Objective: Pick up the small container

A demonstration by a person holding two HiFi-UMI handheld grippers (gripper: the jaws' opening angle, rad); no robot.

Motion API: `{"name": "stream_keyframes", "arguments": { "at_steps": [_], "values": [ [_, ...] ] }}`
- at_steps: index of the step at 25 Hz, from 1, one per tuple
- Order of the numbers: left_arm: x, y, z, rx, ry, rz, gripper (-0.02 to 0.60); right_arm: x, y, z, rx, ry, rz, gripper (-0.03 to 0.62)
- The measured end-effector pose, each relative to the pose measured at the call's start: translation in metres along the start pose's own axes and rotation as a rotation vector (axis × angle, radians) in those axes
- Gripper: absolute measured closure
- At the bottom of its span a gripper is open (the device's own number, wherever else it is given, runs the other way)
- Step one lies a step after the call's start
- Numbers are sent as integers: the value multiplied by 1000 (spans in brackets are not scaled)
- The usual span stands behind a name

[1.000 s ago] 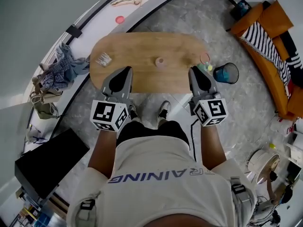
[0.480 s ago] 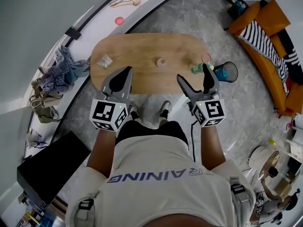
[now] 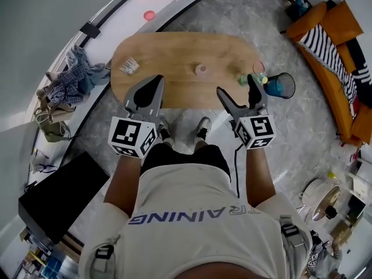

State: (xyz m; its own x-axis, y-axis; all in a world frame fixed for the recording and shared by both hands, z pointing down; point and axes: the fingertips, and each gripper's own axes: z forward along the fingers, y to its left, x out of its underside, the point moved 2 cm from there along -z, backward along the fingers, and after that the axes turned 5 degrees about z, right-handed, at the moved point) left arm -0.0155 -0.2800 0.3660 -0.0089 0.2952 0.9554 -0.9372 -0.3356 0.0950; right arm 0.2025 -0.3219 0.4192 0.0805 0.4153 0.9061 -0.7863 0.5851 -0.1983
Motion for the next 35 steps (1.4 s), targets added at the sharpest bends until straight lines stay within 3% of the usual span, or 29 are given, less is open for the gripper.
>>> {"name": "stream_keyframes", "arguments": {
  "at_steps": [10,17,24,35],
  "values": [
    [42,22,13,-63,66,5,580,66,-11,73,-42,123,-20,105],
    [84,32,44,-77,101,-5,580,150,-20,136,-66,238,0,94],
    [137,54,87,-91,155,-57,581,230,-63,209,10,301,116,97],
    [234,75,129,-59,235,-97,580,356,-87,289,55,425,71,100]
  ]
}}
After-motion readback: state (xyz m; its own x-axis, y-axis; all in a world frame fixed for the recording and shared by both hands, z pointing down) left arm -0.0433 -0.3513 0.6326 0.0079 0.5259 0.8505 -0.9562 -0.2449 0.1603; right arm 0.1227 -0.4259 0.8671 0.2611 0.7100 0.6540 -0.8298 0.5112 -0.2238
